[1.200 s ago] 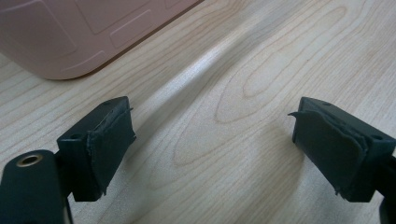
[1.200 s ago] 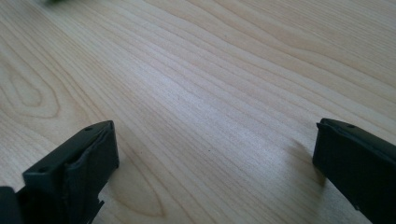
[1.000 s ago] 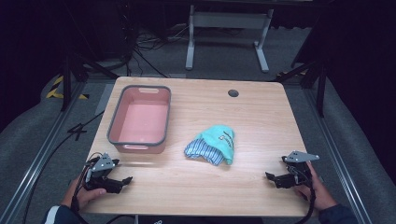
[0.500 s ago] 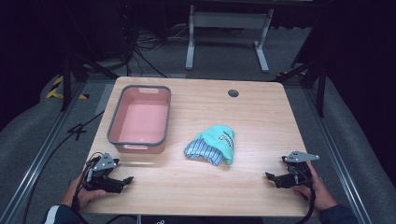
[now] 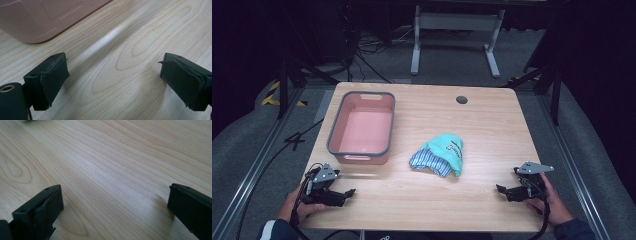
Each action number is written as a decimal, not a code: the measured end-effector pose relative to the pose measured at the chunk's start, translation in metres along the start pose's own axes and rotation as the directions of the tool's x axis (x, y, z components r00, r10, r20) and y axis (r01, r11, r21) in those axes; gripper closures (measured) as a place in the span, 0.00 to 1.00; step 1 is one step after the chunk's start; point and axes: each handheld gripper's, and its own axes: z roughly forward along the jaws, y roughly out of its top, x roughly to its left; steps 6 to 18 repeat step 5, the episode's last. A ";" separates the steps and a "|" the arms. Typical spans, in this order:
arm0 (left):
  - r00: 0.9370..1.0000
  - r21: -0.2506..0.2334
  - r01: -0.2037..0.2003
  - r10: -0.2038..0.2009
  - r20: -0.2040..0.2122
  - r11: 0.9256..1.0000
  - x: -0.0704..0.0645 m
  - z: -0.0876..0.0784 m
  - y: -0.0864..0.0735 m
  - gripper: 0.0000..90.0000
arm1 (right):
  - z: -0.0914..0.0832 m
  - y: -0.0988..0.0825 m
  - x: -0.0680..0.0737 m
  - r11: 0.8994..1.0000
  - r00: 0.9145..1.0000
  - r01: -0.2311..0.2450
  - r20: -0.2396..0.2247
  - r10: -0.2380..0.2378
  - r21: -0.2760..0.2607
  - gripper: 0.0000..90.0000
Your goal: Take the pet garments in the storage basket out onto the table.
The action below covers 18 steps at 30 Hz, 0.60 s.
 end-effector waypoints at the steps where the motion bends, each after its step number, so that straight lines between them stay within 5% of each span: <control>1: 1.000 -0.001 0.001 -0.001 -0.002 1.000 0.000 0.000 0.000 0.09 | 0.000 0.000 0.000 1.000 1.000 0.000 0.000 0.000 0.000 0.01; 18: 1.000 0.003 0.011 -0.011 -0.017 1.000 -0.002 -0.001 0.000 0.09 | 0.001 0.001 0.000 1.000 1.000 0.004 -0.004 -0.004 -0.001 0.01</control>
